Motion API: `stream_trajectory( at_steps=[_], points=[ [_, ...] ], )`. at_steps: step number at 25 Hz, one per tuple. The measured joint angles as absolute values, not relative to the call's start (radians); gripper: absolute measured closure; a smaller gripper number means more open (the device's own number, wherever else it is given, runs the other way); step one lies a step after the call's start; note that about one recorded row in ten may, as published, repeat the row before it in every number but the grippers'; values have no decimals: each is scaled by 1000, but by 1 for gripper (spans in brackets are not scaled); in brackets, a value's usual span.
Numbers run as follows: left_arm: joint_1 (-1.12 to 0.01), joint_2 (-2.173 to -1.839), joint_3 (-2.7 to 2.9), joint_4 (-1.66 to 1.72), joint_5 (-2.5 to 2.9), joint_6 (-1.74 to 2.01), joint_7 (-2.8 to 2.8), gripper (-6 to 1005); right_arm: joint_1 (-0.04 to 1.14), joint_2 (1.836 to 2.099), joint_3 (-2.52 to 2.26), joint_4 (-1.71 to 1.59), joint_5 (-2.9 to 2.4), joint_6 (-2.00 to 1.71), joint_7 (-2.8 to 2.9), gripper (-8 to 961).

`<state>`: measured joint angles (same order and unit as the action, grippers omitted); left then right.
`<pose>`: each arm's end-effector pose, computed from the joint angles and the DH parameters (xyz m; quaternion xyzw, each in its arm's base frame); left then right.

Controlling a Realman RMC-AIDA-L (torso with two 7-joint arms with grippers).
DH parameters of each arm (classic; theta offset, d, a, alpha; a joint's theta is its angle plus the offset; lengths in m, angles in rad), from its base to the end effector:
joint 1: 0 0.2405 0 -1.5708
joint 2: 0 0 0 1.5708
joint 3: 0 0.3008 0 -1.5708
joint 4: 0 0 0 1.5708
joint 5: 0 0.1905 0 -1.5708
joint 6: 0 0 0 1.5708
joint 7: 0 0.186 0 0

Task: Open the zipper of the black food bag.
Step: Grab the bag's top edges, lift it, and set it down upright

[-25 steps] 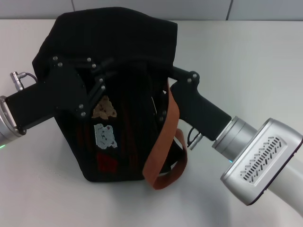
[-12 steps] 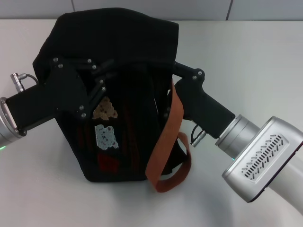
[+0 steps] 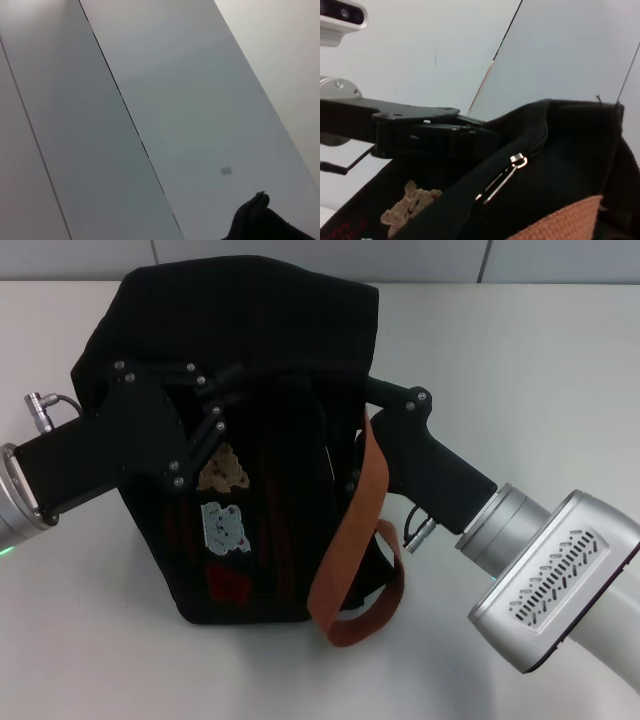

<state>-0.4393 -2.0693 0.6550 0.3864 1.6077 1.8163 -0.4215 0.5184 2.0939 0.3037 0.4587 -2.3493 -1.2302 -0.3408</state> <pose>-0.2438 0.3053 -0.0315 -0.8583 0.1242 -0.4006 0.2955 0.1880 0.3209 -0.1471 -0.8435 -0.0979 0.3331 0.4098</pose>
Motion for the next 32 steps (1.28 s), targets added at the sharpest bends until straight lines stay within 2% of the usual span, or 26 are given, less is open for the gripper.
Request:
stream_trajectory(
  at_steps=[5,17,32],
  points=[
    [-444,-2069,655,387,1608,1815,-421,925,519,2094,302,465,-2350,-1227,-389,794],
    [-445,-2069,655,387,1609,1819,-421,925,518,2094,291,466,-2350,-1230,-390,956],
    [-441,-2070,672,384,1600,1823,-420,925,518,2094,286,469,-2352,-1226,-389,955]
  ],
)
